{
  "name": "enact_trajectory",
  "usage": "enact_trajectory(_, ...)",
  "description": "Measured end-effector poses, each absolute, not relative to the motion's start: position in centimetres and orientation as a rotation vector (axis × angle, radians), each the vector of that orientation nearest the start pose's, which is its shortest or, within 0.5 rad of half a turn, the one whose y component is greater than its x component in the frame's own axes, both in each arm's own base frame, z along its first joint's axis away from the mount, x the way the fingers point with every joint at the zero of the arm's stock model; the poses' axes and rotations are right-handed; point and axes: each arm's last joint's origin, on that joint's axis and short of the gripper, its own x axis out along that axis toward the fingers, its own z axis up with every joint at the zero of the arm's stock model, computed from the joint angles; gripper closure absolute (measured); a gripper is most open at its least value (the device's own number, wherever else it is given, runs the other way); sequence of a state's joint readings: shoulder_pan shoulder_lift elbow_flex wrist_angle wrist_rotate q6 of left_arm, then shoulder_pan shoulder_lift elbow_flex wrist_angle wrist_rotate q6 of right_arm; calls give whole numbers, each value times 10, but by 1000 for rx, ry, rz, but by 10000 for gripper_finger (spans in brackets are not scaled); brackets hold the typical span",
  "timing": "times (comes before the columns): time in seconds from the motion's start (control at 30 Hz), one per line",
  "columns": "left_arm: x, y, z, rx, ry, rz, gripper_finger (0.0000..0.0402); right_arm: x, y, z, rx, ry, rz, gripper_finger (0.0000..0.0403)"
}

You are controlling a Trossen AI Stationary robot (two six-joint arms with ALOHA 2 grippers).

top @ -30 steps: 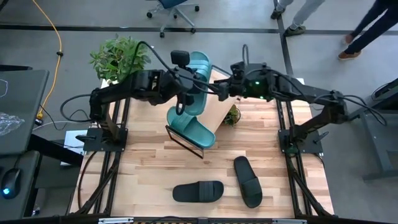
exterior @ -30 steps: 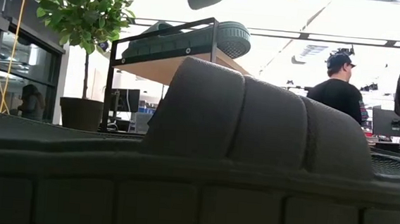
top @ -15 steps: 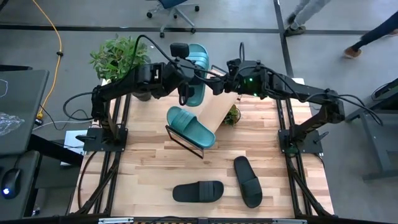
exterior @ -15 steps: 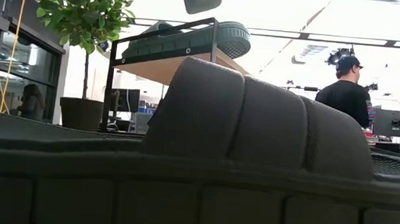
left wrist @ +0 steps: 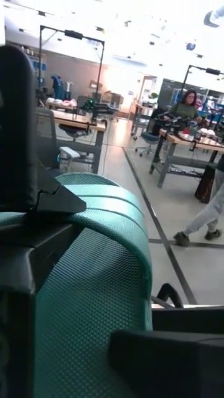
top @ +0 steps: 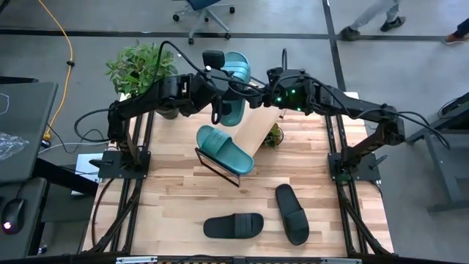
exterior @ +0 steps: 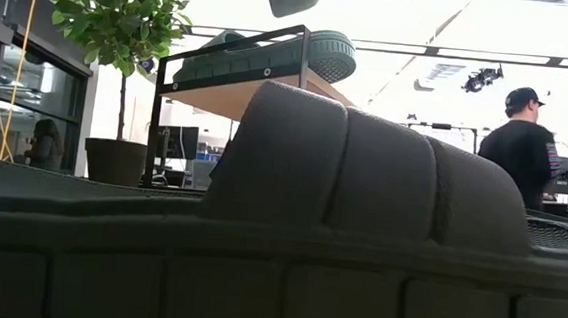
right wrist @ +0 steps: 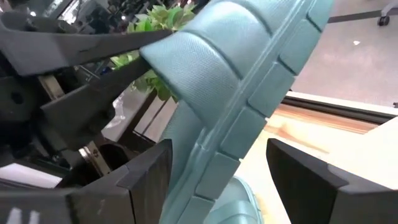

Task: Pick and place slides into the shelf
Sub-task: Put the blue slide on the shelf

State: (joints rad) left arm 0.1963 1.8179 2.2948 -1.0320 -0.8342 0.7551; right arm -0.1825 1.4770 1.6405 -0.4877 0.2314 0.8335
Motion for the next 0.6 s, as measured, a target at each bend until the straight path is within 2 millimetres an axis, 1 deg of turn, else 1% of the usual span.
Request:
enact_trajectory(0.13,339,90,482,852,888,772,401,318,-64,430,821,146,-518,151)
enact_trajectory(0.2,339,93,484,863,882,791,401,320,-63,429,816,137,-527,151)
enact_trajectory(0.3,339,98,485,867,880,811,401,320,-62,431,792,97,-571,151)
enact_trajectory(0.4,337,106,487,854,876,832,401,321,-63,432,793,84,-572,151)
enact_trajectory(0.6,336,110,487,847,874,836,401,321,-64,433,795,83,-568,151)
